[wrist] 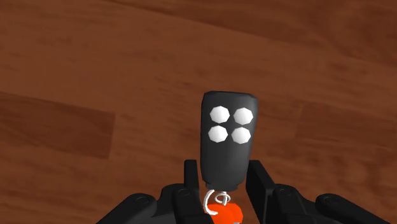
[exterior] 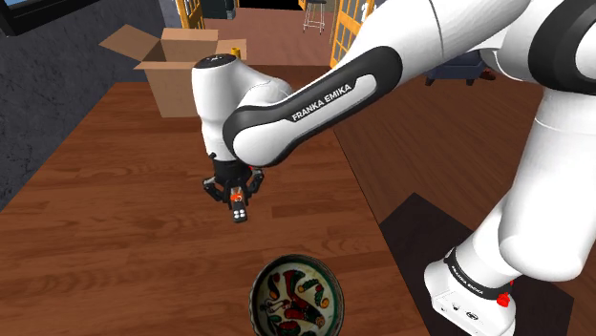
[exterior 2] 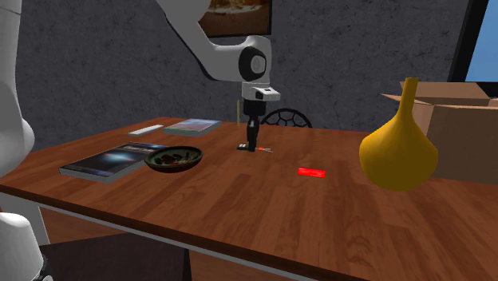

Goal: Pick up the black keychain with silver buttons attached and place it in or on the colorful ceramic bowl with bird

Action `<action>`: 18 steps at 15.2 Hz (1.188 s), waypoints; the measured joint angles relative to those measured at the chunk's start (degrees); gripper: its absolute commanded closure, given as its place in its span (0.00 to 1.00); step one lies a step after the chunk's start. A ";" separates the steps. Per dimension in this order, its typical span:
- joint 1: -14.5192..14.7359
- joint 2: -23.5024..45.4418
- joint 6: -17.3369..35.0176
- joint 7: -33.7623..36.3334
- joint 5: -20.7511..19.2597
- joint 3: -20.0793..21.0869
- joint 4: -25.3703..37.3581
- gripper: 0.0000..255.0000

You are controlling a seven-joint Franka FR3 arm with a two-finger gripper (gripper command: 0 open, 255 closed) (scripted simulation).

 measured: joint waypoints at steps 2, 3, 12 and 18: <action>-0.16 -0.59 -1.46 -0.34 0.46 0.19 0.96 1.00; -0.24 -0.98 -2.15 -0.48 0.73 0.32 1.31 1.00; -0.94 -4.11 -7.96 -1.70 2.84 1.12 4.49 1.00; -1.10 -12.31 -6.71 -1.19 7.62 3.31 -3.56 1.00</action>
